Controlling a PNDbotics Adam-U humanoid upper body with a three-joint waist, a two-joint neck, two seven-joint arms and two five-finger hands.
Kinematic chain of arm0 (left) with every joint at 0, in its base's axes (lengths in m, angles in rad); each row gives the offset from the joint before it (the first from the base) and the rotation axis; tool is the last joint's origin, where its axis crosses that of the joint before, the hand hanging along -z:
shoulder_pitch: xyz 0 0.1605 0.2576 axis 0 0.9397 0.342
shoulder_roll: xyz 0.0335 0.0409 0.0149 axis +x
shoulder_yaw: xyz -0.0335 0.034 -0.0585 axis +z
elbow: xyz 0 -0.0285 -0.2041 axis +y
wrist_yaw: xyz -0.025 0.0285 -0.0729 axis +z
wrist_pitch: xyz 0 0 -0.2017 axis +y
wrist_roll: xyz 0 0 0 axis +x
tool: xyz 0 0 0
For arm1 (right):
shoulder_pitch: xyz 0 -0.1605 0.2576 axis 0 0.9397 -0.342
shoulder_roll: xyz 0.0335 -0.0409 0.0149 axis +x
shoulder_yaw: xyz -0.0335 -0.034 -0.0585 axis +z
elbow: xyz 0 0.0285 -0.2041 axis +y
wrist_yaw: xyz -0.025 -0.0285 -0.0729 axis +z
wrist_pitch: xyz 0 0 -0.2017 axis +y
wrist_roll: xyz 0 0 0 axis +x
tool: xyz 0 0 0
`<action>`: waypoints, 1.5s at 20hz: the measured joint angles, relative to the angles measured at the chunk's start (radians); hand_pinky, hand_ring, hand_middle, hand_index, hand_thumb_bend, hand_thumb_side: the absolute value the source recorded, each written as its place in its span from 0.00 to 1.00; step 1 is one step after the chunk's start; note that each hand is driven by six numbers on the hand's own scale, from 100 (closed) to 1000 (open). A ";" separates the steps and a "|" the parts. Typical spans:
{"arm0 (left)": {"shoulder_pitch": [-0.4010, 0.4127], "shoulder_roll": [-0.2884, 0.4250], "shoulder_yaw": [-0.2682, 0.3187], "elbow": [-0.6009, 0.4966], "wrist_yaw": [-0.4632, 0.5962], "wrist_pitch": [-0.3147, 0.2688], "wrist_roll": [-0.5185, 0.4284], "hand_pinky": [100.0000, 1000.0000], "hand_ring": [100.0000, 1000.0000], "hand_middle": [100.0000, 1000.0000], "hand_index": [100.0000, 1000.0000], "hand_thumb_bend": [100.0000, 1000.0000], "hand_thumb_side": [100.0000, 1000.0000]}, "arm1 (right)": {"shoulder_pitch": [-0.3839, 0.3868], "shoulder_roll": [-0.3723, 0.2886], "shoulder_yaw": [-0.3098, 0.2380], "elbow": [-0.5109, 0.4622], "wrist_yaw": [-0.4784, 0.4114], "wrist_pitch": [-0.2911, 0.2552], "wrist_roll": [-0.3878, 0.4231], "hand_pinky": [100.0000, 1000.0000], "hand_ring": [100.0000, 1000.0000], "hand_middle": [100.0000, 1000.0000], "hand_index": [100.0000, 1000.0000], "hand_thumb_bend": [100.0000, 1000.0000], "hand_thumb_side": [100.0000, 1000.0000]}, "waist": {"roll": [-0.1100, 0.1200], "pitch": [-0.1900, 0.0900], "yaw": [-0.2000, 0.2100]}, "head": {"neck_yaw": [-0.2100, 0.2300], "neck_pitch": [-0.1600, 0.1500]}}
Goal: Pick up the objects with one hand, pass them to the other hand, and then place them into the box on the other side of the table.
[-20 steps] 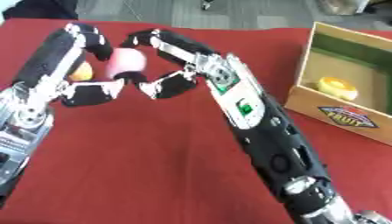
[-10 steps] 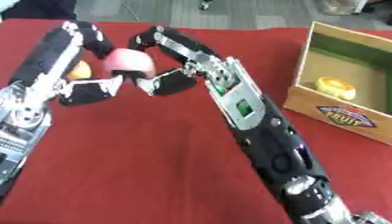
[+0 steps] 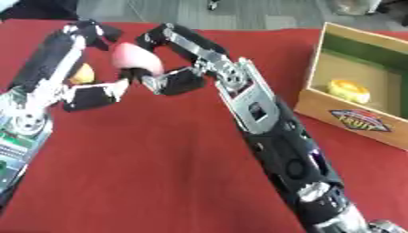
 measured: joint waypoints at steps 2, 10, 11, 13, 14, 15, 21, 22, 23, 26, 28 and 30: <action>0.010 0.006 0.007 0.001 -0.009 -0.001 -0.001 0.77 0.66 0.67 0.84 0.89 0.40 | 0.000 -0.023 -0.014 -0.020 -0.021 0.019 -0.009 0.90 0.89 0.29 0.47 0.00 0.00 | 0.000 0.000 -0.002 | -0.001 0.001; 0.052 0.030 0.046 0.003 -0.015 0.026 0.036 0.76 0.64 0.65 0.83 0.83 0.44 | -0.005 -0.145 -0.083 -0.076 -0.109 0.107 -0.046 0.91 0.90 0.30 0.48 0.00 0.00 | 0.000 0.000 -0.009 | -0.021 0.008; 0.060 0.034 0.053 0.003 -0.014 0.032 0.045 0.76 0.64 0.64 0.83 0.81 0.44 | -0.006 -0.167 -0.094 -0.077 -0.117 0.115 -0.053 0.91 0.90 0.30 0.48 0.00 0.00 | 0.000 0.000 -0.010 | -0.025 0.008; 0.075 0.041 0.068 0.003 -0.008 0.044 0.068 0.75 0.63 0.63 0.81 0.76 0.44 | -0.007 -0.213 -0.118 -0.077 -0.129 0.130 -0.070 0.91 0.90 0.30 0.48 0.00 0.00 | 0.000 0.000 -0.012 | -0.036 0.008; 0.082 0.044 0.076 0.003 -0.004 0.050 0.081 0.75 0.62 0.63 0.81 0.75 0.44 | -0.007 -0.236 -0.130 -0.075 -0.133 0.136 -0.080 0.91 0.90 0.30 0.48 0.00 0.00 | 0.000 0.000 -0.013 | -0.043 0.008; 0.087 0.048 0.084 0.003 0.000 0.057 0.095 0.75 0.62 0.62 0.80 0.72 0.44 | -0.007 -0.260 -0.143 -0.068 -0.134 0.140 -0.090 0.91 0.90 0.30 0.48 0.00 0.00 | 0.000 0.000 -0.013 | -0.051 0.008; 0.108 0.058 0.124 0.003 0.016 0.088 0.176 0.75 0.61 0.61 0.79 0.71 0.44 | -0.006 -0.382 -0.209 -0.003 -0.117 0.144 -0.149 0.90 0.89 0.30 0.48 0.00 0.00 | 0.000 0.000 -0.018 | -0.098 0.006; 0.111 0.059 0.129 0.002 0.017 0.092 0.185 0.75 0.61 0.61 0.79 0.71 0.44 | -0.006 -0.400 -0.218 0.009 -0.111 0.141 -0.159 0.90 0.89 0.30 0.48 0.00 0.00 | 0.000 0.000 -0.019 | -0.105 0.005; 0.113 0.059 0.134 0.002 0.017 0.095 0.194 0.75 0.61 0.61 0.79 0.71 0.43 | -0.005 -0.417 -0.226 0.022 -0.104 0.138 -0.170 0.89 0.89 0.30 0.48 0.00 0.00 | 0.000 0.000 -0.020 | -0.111 0.002; 0.120 0.067 0.150 0.000 0.018 0.104 0.215 0.75 0.61 0.61 0.79 0.70 0.43 | 0.004 -0.468 -0.246 0.054 -0.088 0.127 -0.198 0.89 0.88 0.30 0.48 0.00 0.00 | 0.000 0.000 -0.022 | -0.124 -0.003; 0.123 0.068 0.159 0.000 0.017 0.109 0.226 0.75 0.62 0.61 0.79 0.70 0.43 | 0.015 -0.499 -0.256 0.074 -0.078 0.118 -0.214 0.89 0.88 0.31 0.49 0.00 0.00 | 0.000 0.000 -0.025 | -0.127 -0.003; 0.126 0.072 0.167 0.000 0.017 0.114 0.234 0.75 0.62 0.62 0.79 0.70 0.43 | 0.028 -0.528 -0.262 0.093 -0.066 0.109 -0.229 0.88 0.88 0.31 0.49 0.00 0.00 | 0.000 0.000 -0.025 | -0.131 -0.003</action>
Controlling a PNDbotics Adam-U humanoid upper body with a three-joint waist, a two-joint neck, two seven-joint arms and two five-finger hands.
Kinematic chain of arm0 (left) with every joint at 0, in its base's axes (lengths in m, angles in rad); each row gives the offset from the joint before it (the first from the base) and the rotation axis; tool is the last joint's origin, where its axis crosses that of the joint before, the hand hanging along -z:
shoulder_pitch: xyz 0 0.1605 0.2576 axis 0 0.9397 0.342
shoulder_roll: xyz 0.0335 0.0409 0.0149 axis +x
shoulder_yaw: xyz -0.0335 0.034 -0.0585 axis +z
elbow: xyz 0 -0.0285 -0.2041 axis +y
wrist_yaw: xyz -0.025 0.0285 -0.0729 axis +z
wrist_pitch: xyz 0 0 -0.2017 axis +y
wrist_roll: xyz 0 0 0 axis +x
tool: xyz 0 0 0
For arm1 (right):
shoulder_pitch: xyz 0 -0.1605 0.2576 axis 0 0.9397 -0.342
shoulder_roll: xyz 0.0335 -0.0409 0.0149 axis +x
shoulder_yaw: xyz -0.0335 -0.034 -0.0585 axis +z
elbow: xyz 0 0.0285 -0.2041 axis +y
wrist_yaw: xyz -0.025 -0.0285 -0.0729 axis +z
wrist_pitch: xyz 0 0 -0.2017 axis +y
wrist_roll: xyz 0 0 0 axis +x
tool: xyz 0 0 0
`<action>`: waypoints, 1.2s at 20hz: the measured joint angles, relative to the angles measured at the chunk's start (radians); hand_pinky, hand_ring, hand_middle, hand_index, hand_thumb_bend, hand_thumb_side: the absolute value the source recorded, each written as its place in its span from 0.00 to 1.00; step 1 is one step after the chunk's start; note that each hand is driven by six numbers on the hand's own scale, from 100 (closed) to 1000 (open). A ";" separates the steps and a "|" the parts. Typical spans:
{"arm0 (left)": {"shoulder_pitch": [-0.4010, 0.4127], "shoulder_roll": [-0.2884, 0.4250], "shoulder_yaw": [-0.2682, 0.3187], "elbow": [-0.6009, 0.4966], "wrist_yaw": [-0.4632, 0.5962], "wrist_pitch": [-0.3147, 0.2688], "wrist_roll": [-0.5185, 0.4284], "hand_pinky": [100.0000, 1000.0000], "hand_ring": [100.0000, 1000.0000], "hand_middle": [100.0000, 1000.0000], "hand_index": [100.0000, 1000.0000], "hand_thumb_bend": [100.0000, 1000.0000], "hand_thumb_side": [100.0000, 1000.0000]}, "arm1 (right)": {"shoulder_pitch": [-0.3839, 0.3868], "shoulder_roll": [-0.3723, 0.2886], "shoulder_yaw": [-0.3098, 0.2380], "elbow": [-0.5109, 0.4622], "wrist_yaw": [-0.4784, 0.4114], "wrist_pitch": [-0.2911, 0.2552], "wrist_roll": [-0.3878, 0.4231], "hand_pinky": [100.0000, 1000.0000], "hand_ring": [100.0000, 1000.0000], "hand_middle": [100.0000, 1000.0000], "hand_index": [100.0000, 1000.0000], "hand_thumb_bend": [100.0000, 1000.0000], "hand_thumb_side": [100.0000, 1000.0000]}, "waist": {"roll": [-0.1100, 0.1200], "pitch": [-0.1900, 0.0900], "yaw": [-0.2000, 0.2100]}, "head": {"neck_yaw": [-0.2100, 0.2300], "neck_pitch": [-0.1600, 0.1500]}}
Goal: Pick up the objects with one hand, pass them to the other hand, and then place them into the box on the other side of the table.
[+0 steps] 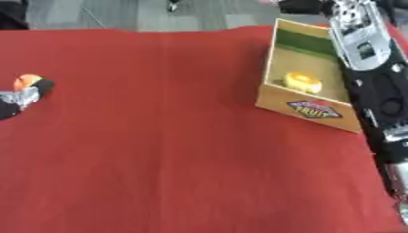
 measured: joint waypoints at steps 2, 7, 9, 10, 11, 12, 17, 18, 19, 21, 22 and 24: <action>0.002 0.003 0.008 0.000 -0.001 0.005 0.010 0.75 0.61 0.61 0.79 0.69 0.43 | 0.019 -0.022 -0.005 0.019 0.015 -0.009 -0.013 0.88 0.88 0.31 0.49 0.00 0.00 | 0.000 0.000 0.000 | -0.002 -0.001; 0.007 0.003 0.030 -0.001 -0.001 0.017 0.043 0.75 0.61 0.61 0.79 0.69 0.43 | 0.073 -0.058 -0.023 0.061 0.055 -0.018 -0.039 0.88 0.89 0.32 0.49 0.00 0.00 | 0.000 0.000 0.001 | -0.010 -0.007; 0.010 0.003 0.039 -0.002 -0.001 0.021 0.056 0.75 0.61 0.61 0.78 0.69 0.42 | 0.085 -0.067 -0.028 0.071 0.067 -0.022 -0.045 0.88 0.89 0.32 0.50 0.00 0.00 | 0.000 0.000 0.001 | -0.010 -0.007; 0.010 0.003 0.042 -0.002 -0.001 0.023 0.062 0.75 0.61 0.61 0.78 0.69 0.42 | 0.089 -0.071 -0.028 0.074 0.073 -0.025 -0.048 0.88 0.89 0.32 0.50 0.00 0.00 | 0.000 0.000 0.001 | -0.010 -0.007; 0.010 0.003 0.046 -0.002 -0.001 0.025 0.068 0.75 0.61 0.61 0.78 0.69 0.42 | 0.092 -0.073 -0.028 0.078 0.078 -0.027 -0.050 0.88 0.89 0.33 0.50 0.00 0.00 | 0.000 0.000 0.001 | -0.010 -0.008; 0.010 0.003 0.048 -0.002 -0.001 0.026 0.073 0.75 0.61 0.61 0.78 0.69 0.42 | 0.094 -0.076 -0.028 0.081 0.083 -0.031 -0.051 0.88 0.89 0.33 0.50 0.00 0.00 | 0.000 0.000 0.002 | -0.010 -0.008; 0.011 0.003 0.054 -0.002 -0.001 0.030 0.086 0.75 0.61 0.61 0.78 0.69 0.42 | 0.107 -0.086 -0.028 0.091 0.115 -0.043 -0.051 0.91 0.98 0.49 0.67 0.00 0.05 | 0.000 0.000 0.003 | -0.010 -0.008; 0.011 0.003 0.057 -0.002 -0.002 0.031 0.088 0.75 0.61 0.61 0.78 0.69 0.42 | 0.109 -0.086 -0.028 0.094 0.124 -0.045 -0.048 0.93 1.00 0.57 0.74 0.00 0.08 | 0.000 0.000 0.003 | -0.010 -0.008; 0.011 0.003 0.058 -0.002 -0.002 0.032 0.089 0.75 0.61 0.62 0.78 0.69 0.42 | 0.109 -0.087 -0.028 0.095 0.134 -0.048 -0.041 0.97 1.00 0.64 0.78 0.00 0.11 | 0.000 0.000 0.003 | -0.010 -0.008; 0.011 0.003 0.060 -0.002 -0.002 0.035 0.092 0.75 0.61 0.62 0.78 0.69 0.42 | 0.113 -0.089 -0.027 0.096 0.167 -0.056 -0.009 1.00 1.00 0.69 0.82 0.03 0.15 | 0.000 0.000 0.003 | -0.010 -0.008; 0.011 0.003 0.061 -0.002 -0.003 0.035 0.094 0.75 0.61 0.62 0.78 0.69 0.42 | 0.115 -0.091 -0.027 0.097 0.187 -0.062 0.011 1.00 1.00 0.74 0.87 0.06 0.16 | 0.000 0.000 0.003 | -0.010 -0.008; 0.011 0.003 0.064 -0.002 -0.004 0.037 0.098 0.75 0.61 0.62 0.78 0.69 0.42 | 0.117 -0.095 -0.028 0.099 0.227 -0.069 0.047 1.00 1.00 0.76 0.89 0.08 0.16 | 0.000 0.000 0.003 | -0.010 -0.008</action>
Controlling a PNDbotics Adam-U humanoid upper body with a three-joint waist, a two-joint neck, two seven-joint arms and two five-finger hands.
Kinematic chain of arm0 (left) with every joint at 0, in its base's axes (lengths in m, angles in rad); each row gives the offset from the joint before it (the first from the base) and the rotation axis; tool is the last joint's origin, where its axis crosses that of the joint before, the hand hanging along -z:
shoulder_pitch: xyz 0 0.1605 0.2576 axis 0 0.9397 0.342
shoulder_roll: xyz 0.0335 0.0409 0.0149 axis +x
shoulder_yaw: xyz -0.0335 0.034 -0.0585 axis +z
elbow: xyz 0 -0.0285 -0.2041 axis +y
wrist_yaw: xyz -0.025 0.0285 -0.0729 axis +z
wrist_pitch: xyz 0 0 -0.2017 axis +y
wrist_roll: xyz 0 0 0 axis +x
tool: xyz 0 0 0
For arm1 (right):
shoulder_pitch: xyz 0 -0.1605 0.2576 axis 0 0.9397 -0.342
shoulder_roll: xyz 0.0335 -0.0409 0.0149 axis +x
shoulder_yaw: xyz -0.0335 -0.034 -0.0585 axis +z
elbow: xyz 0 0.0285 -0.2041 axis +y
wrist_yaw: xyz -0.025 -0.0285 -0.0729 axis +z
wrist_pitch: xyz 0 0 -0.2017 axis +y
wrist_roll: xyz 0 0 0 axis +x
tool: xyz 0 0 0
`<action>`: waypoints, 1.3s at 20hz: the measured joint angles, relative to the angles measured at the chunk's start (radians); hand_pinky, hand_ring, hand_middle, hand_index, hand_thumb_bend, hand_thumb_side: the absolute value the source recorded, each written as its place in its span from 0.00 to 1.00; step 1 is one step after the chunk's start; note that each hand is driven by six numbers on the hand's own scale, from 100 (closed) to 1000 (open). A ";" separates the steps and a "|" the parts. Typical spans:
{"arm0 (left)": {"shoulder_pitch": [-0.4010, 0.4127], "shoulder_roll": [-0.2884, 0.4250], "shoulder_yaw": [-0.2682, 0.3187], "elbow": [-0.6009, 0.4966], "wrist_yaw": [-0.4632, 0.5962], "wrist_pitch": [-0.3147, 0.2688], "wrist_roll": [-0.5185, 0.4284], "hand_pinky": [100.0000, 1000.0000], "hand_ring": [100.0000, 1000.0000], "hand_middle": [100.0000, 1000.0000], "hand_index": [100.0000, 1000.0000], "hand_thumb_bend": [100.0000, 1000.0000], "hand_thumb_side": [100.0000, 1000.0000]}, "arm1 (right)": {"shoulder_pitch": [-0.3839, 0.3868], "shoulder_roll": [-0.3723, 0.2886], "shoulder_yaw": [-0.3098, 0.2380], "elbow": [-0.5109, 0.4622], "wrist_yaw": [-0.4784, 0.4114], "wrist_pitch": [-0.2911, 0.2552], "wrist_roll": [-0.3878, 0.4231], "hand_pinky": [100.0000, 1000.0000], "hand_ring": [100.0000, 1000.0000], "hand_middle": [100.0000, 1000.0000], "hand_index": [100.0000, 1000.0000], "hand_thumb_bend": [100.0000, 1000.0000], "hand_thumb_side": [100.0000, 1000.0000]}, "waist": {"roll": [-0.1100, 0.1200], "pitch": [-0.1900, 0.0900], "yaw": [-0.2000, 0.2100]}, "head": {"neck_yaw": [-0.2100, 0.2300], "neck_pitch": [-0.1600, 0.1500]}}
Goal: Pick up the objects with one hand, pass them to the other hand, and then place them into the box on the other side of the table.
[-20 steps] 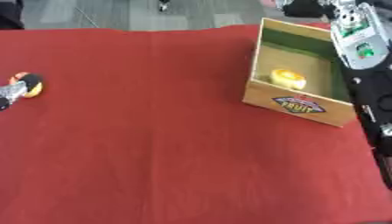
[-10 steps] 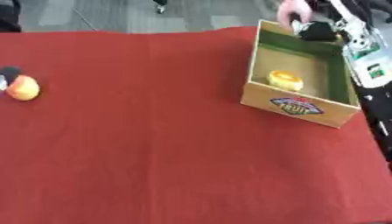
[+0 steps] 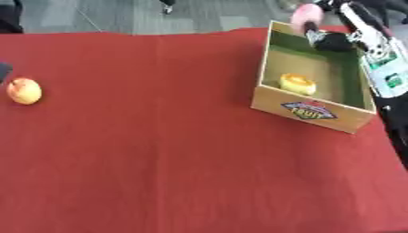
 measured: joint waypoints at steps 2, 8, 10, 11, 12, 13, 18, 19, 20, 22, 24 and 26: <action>0.001 0.000 0.001 0.000 0.000 0.001 0.004 0.75 0.61 0.62 0.78 0.69 0.42 | 0.001 -0.001 -0.006 0.000 0.034 -0.002 0.024 1.00 1.00 0.78 0.91 0.11 0.16 | 0.000 0.000 0.000 | 0.000 0.000; 0.002 0.000 0.007 0.000 -0.001 0.006 0.011 0.75 0.61 0.62 0.78 0.69 0.42 | 0.008 -0.002 -0.022 -0.005 0.092 0.010 0.041 1.00 1.00 0.80 0.91 0.11 0.16 | 0.000 0.000 0.001 | 0.001 0.001; 0.004 0.000 0.007 0.000 -0.001 0.006 0.011 0.75 0.61 0.62 0.78 0.69 0.42 | 0.008 -0.002 -0.025 -0.008 0.092 0.015 0.039 1.00 1.00 0.80 0.91 0.10 0.14 | 0.000 0.000 0.001 | 0.002 0.001; 0.006 0.000 0.008 0.000 -0.001 0.006 0.012 0.75 0.61 0.62 0.78 0.69 0.42 | 0.008 -0.002 -0.025 -0.013 0.091 0.017 0.037 1.00 1.00 0.80 0.91 0.09 0.14 | 0.000 0.000 0.001 | 0.003 0.001; 0.007 0.000 0.009 0.000 -0.001 0.007 0.012 0.75 0.61 0.62 0.78 0.69 0.42 | 0.008 -0.002 -0.027 -0.019 0.086 0.021 0.034 1.00 1.00 0.80 0.91 0.05 0.10 | 0.000 0.000 0.001 | 0.005 0.001; 0.007 0.000 0.011 0.000 -0.002 0.007 0.012 0.75 0.61 0.61 0.78 0.69 0.42 | 0.008 -0.002 -0.029 -0.026 0.076 0.025 0.029 1.00 1.00 0.79 0.92 0.00 0.05 | 0.000 0.000 0.001 | 0.009 0.001; 0.001 0.007 0.024 0.013 0.000 0.022 0.013 0.75 0.62 0.62 0.79 0.71 0.40 | 0.008 -0.002 -0.036 -0.089 -0.150 0.054 -0.033 1.00 1.00 0.78 0.91 0.00 0.39 | 0.000 0.000 0.002 | 0.063 0.005; -0.008 0.015 0.027 0.026 0.004 0.029 0.005 0.75 0.62 0.62 0.79 0.71 0.39 | 0.008 -0.002 -0.036 -0.107 -0.221 0.058 -0.048 1.00 1.00 0.78 0.91 0.00 0.41 | 0.000 0.000 0.003 | 0.076 0.007; -0.022 0.025 0.030 0.044 0.014 0.038 -0.008 0.76 0.62 0.62 0.80 0.73 0.35 | 0.008 -0.002 -0.034 -0.125 -0.290 0.060 -0.060 1.00 1.00 0.79 0.91 0.00 0.45 | 0.000 0.000 0.003 | 0.088 0.009; -0.068 0.057 0.031 0.096 0.040 0.050 -0.053 0.77 0.63 0.62 0.80 0.77 0.31 | 0.008 -0.002 -0.024 -0.163 -0.419 0.061 -0.077 1.00 1.00 0.78 0.91 0.00 0.39 | 0.000 0.000 0.003 | 0.106 0.010; -0.124 0.092 0.030 0.163 0.066 0.054 -0.114 0.78 0.65 0.64 0.81 0.83 0.26 | 0.008 -0.002 -0.016 -0.198 -0.511 0.062 -0.083 1.00 1.00 0.77 0.90 0.00 0.21 | 0.000 0.000 0.002 | 0.121 0.010; -0.181 0.129 0.023 0.240 0.089 0.048 -0.194 0.79 0.68 0.65 0.81 0.87 0.22 | 0.008 -0.002 -0.008 -0.228 -0.566 0.066 -0.080 1.00 1.00 0.77 0.89 0.00 0.19 | 0.000 0.000 0.000 | 0.137 0.010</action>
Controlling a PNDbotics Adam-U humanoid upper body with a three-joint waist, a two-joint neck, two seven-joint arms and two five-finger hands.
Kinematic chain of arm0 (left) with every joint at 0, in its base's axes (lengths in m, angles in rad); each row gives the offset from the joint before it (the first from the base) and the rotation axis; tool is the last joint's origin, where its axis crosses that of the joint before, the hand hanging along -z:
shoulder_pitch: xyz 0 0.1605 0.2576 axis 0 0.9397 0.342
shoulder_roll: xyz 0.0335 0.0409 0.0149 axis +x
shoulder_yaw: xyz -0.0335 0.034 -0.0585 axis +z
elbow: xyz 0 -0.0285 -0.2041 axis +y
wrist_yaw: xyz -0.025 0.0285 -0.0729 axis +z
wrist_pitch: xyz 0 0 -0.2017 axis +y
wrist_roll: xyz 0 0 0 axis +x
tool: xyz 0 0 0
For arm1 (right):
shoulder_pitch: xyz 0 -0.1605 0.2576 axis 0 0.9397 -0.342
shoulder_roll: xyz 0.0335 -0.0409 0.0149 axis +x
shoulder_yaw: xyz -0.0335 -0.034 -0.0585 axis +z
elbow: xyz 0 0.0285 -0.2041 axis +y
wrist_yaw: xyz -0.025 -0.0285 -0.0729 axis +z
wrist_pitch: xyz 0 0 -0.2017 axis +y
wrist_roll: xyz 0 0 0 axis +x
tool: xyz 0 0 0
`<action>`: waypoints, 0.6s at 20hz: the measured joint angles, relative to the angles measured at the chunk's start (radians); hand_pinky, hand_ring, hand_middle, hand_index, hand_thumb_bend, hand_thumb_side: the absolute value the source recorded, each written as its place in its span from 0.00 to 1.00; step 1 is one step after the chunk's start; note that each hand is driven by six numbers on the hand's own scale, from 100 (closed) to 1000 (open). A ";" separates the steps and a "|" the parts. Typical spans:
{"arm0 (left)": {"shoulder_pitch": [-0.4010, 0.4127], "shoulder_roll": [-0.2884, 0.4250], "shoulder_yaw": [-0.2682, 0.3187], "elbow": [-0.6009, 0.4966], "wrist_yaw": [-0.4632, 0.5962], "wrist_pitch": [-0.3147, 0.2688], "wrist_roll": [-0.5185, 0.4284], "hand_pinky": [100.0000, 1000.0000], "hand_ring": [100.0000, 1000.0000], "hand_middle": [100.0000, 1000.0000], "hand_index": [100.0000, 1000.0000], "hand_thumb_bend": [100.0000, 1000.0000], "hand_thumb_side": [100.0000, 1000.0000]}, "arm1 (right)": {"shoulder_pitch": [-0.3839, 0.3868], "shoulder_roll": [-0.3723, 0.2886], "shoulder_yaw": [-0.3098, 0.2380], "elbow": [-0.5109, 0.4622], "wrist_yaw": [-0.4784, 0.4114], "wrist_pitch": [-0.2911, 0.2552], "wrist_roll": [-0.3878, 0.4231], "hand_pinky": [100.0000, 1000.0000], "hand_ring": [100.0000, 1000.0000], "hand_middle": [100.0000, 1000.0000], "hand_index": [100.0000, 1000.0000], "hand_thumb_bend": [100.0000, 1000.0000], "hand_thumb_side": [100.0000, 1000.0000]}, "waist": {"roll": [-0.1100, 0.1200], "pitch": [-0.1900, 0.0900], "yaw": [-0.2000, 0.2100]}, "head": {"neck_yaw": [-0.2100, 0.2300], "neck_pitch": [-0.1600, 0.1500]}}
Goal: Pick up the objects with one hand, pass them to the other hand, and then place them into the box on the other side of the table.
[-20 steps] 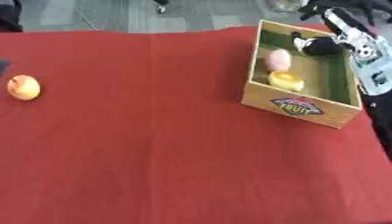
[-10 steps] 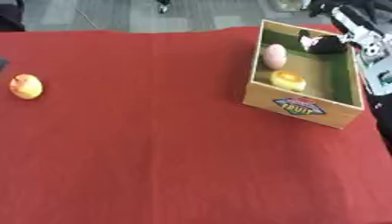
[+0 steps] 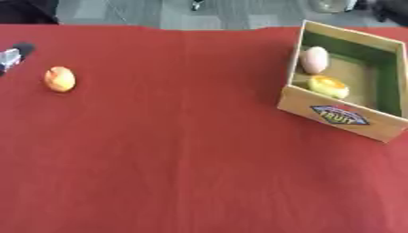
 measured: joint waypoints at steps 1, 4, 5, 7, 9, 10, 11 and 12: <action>-0.028 0.017 -0.007 0.042 0.005 -0.005 -0.047 0.80 0.68 0.66 0.80 0.87 0.22 | 0.000 0.000 0.003 -0.013 -0.016 0.003 0.003 1.00 1.00 0.76 0.89 0.00 0.18 | 0.000 0.000 -0.002 | 0.008 0.000; -0.113 0.048 -0.031 0.177 0.007 -0.014 -0.204 0.80 0.71 0.67 0.79 0.88 0.20 | 0.000 0.000 0.009 -0.040 -0.043 0.009 0.010 1.00 1.00 0.76 0.88 0.00 0.18 | 0.000 0.000 -0.007 | 0.033 0.000; -0.139 0.050 -0.040 0.222 0.004 -0.016 -0.256 0.81 0.71 0.68 0.79 0.88 0.21 | 0.000 0.000 0.010 -0.046 -0.048 0.011 0.011 1.00 1.00 0.76 0.88 0.00 0.18 | 0.000 0.000 -0.008 | 0.044 0.000; -0.184 0.050 -0.056 0.308 -0.011 -0.021 -0.354 0.81 0.72 0.69 0.79 0.88 0.21 | 0.000 0.001 0.010 -0.054 -0.051 0.015 0.012 1.00 1.00 0.75 0.88 0.00 0.19 | 0.000 0.000 -0.011 | 0.064 0.000; -0.224 0.047 -0.068 0.381 -0.037 -0.028 -0.436 0.81 0.72 0.69 0.79 0.87 0.23 | 0.000 0.004 0.014 -0.060 -0.051 0.019 0.013 1.00 1.00 0.75 0.88 0.00 0.20 | 0.000 0.000 -0.013 | 0.084 0.000; -0.243 0.041 -0.073 0.414 -0.048 -0.032 -0.469 0.81 0.73 0.69 0.79 0.87 0.23 | 0.000 0.004 0.015 -0.060 -0.051 0.020 0.014 1.00 1.00 0.75 0.87 0.00 0.20 | 0.000 0.000 -0.013 | 0.092 0.000; -0.260 0.033 -0.076 0.445 -0.061 -0.036 -0.499 0.81 0.73 0.70 0.79 0.87 0.23 | 0.000 0.005 0.016 -0.060 -0.050 0.021 0.015 1.00 1.00 0.75 0.87 0.00 0.21 | 0.000 0.000 -0.013 | 0.099 0.000; -0.276 0.024 -0.080 0.475 -0.075 -0.039 -0.524 0.81 0.73 0.70 0.79 0.87 0.23 | 0.000 0.007 0.016 -0.060 -0.049 0.022 0.016 1.00 1.00 0.75 0.87 0.00 0.21 | 0.000 0.000 -0.014 | 0.104 0.000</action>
